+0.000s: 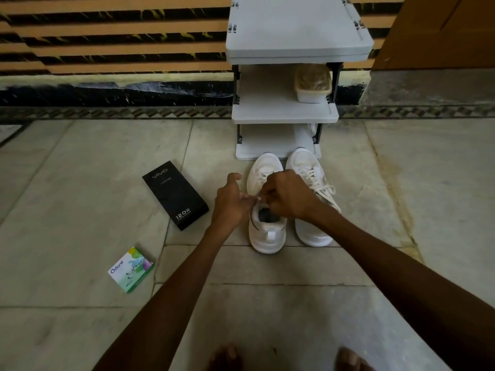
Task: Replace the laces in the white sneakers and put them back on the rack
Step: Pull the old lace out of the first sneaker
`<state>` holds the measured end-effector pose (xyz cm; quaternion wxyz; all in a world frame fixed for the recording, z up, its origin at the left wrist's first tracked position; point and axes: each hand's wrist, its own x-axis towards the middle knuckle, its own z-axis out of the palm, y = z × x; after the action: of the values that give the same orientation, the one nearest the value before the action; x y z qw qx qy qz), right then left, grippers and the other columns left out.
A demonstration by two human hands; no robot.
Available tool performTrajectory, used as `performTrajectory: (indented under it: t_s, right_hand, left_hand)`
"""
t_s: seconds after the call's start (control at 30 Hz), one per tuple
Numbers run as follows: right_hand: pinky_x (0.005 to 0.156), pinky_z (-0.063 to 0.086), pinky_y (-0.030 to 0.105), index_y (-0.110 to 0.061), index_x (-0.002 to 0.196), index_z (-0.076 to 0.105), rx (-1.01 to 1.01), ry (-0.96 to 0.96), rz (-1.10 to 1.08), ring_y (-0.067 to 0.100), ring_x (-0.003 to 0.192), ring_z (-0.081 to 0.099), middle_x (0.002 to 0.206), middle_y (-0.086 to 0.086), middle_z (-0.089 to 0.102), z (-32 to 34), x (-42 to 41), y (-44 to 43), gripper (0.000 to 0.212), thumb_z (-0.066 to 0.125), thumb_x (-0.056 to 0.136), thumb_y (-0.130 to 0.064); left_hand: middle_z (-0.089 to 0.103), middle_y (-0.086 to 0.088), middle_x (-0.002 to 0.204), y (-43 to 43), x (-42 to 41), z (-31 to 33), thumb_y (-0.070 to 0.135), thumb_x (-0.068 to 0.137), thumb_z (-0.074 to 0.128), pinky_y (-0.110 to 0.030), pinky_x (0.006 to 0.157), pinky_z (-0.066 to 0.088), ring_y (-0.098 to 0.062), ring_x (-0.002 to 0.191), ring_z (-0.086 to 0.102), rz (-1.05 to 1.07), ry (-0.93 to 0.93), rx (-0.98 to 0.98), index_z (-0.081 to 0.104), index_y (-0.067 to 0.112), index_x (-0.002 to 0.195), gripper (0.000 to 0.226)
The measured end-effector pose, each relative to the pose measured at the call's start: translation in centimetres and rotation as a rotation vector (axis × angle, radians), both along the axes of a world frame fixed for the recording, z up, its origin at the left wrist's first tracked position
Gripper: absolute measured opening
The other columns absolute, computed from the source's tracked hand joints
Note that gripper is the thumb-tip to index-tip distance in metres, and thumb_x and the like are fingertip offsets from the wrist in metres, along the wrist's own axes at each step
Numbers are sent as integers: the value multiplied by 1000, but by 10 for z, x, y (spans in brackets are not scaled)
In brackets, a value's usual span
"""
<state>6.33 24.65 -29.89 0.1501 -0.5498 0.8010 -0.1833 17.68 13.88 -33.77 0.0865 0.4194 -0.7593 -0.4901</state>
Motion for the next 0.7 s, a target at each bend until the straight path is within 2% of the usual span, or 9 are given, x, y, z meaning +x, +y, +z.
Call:
performTrajectory:
  t_s: [0.07,0.17,0.27,0.33,0.4,0.47,0.57,0.63,0.7]
  right_hand:
    - [61,47,24,-13,79,79,-146,-108,9,9,64,60,72,-3,68,21,-4,11,15,73,71,-2]
    - [63,45,13,-11,82,78,-359,-315,-74,8,65,60,74,4,67,56,-3,31,8,77,78,-4]
    - [68,53,28,-16,83,76,-520,-525,-133,26,70,61,74,12,65,83,-2,45,11,73,82,-5]
    - [72,55,34,-21,83,75,-561,-443,-194,26,73,64,76,12,68,94,-5,42,11,73,83,-10]
    - [69,54,30,-21,82,74,-456,-268,-258,19,67,63,75,9,70,96,-9,35,3,74,83,-18]
    - [64,51,17,-20,84,75,-385,-237,-331,9,57,59,71,4,70,85,-10,27,4,73,85,-23]
    - [63,48,11,-20,100,74,-343,-156,-495,0,66,60,86,-4,72,55,-12,21,15,66,88,-20]
    - [67,53,19,-15,106,71,-295,-117,-579,10,72,65,93,2,72,35,-7,24,20,61,89,-19]
    - [69,56,30,-12,94,74,-180,-55,-526,19,73,68,85,6,73,19,3,30,16,61,87,-19]
  left_hand:
    - [69,-10,93,-3,1,-2,15,80,76,-46,80,59,-25,84,69,5,4,3,37,21,138,71]
    - [70,-9,91,-4,1,-4,14,80,76,-45,80,59,-24,84,69,9,0,6,42,20,135,65]
    - [71,-10,93,-2,0,-6,14,81,75,-44,79,59,-24,85,69,-2,7,-37,57,17,123,46]
    - [72,-10,94,0,1,-3,14,81,74,-42,80,59,-23,85,69,-12,-6,-74,67,17,111,30]
    - [72,-7,95,3,1,1,14,83,73,-39,81,59,-20,86,68,-34,-24,-98,70,19,104,22]
    - [71,-4,98,9,0,6,15,86,69,-33,83,56,-19,90,66,-87,-59,-201,68,21,107,22]
    - [66,-2,111,19,-3,13,14,91,62,-25,81,48,-21,99,63,-179,-82,-427,60,22,119,30]
    - [59,-3,116,23,-4,12,9,91,59,-28,81,49,-22,100,61,-270,-84,-500,56,25,124,38]
    - [53,-3,119,25,-3,12,5,90,58,-29,79,49,-23,99,59,-321,-111,-513,55,27,123,40]
